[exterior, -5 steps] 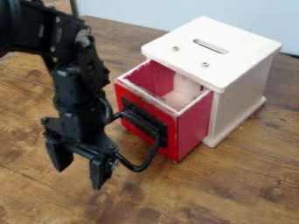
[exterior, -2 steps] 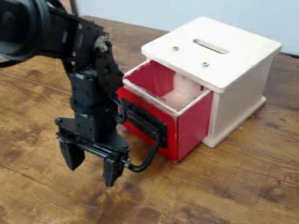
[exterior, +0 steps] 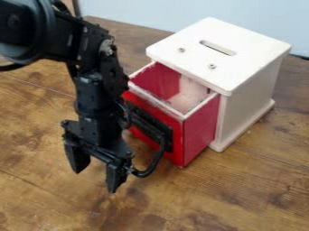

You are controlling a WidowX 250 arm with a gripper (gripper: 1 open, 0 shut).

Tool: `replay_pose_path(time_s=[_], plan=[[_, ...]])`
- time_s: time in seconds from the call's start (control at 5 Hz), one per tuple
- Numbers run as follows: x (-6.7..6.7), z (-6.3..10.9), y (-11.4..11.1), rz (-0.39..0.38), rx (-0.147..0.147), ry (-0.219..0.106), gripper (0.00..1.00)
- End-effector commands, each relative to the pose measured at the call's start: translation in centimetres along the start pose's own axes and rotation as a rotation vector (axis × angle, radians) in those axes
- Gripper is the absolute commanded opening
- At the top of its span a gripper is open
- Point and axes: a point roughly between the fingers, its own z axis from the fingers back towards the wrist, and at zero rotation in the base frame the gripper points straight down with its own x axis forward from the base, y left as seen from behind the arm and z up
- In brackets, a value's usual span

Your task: Close the drawer

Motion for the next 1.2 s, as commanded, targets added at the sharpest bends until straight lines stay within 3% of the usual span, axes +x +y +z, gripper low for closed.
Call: replay_pose_path(time_s=[0.0,0.4,1.0], plan=[[1.4,1.6,1.6,0.019,0.011,-0.056,1.00],[3.0,2.1,3.3,0.036,0.008,-0.062,1.00],[4.5,2.6,2.4,0.007,-0.005,-0.061,1.00]])
